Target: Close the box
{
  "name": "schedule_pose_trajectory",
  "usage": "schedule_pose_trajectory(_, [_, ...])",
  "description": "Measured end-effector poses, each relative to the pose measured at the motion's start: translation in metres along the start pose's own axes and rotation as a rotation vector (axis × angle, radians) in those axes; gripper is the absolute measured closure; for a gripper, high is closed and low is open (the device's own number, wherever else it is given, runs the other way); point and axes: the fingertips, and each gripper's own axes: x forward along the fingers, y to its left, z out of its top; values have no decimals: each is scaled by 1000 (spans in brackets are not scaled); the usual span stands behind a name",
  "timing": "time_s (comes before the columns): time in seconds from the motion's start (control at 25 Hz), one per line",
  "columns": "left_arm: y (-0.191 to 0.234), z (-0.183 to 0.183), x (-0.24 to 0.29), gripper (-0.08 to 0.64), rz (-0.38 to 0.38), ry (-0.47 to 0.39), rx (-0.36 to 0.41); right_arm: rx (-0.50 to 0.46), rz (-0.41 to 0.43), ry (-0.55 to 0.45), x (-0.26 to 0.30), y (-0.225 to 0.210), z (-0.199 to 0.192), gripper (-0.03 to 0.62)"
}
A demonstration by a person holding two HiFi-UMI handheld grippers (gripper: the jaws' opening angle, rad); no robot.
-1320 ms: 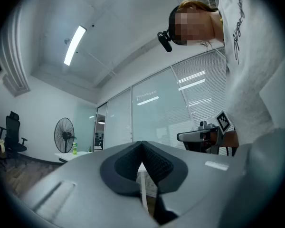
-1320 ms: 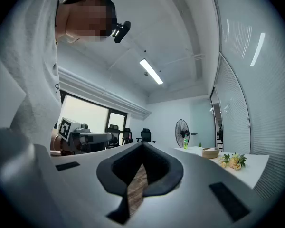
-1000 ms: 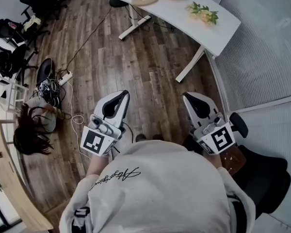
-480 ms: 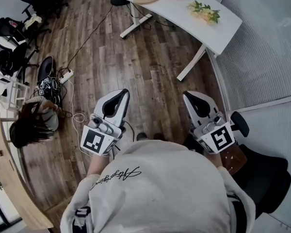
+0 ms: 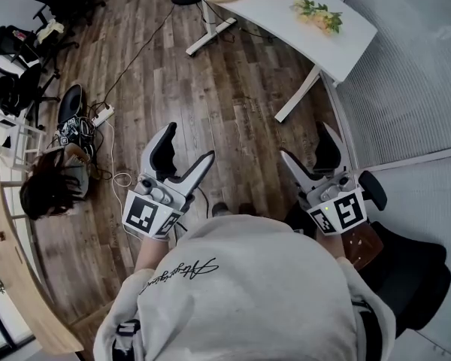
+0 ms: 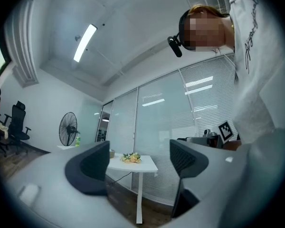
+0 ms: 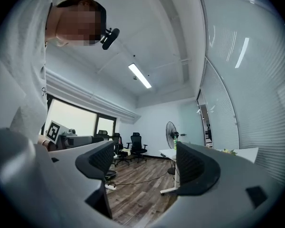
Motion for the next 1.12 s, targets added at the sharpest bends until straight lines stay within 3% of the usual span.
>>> schedule_pose_trajectory(0.04, [1,1,0,151,-1,-7,-11,-13,-14,5,0,-3,0,173])
schedule_pose_trajectory(0.08, [2,1,0,136,1,-9,-15,-25,-27,9,0,-5,-1,134])
schedule_pose_trajectory(0.28, [9,1,-2,100,21,1,22,-10,-59,2,2,-10,0,96])
schedule_pose_trajectory(0.8, [35,3,-17,94,9,1,25,41,-18,28,31,19,-10,92])
schedule_pose_trajectory(1.12, [51,0,-39,94,-30,18,34,63,-40,21,43,46,-18,94])
